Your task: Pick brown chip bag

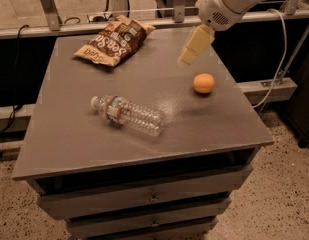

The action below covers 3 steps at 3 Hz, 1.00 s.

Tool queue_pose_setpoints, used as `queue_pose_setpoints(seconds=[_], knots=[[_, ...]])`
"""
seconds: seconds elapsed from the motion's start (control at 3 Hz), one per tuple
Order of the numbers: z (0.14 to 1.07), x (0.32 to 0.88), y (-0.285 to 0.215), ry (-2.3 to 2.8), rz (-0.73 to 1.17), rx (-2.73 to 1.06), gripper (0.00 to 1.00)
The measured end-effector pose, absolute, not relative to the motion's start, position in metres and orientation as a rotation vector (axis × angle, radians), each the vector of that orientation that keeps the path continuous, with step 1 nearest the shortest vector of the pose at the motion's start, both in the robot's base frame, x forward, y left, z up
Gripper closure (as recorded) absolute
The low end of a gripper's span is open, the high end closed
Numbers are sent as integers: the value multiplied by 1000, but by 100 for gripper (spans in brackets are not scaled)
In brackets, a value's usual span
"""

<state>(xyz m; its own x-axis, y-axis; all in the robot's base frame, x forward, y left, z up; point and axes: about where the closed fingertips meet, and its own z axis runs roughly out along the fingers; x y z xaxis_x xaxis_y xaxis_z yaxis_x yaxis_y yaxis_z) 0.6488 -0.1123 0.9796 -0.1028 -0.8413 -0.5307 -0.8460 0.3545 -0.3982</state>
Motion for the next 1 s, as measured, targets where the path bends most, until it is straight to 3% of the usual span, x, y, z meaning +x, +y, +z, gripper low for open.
queue_pose_setpoints(seconds=[0.67, 1.0], knots=[[975, 662, -101, 1898, 36, -1449, 0], [960, 703, -73, 1877, 97, -1370, 0]])
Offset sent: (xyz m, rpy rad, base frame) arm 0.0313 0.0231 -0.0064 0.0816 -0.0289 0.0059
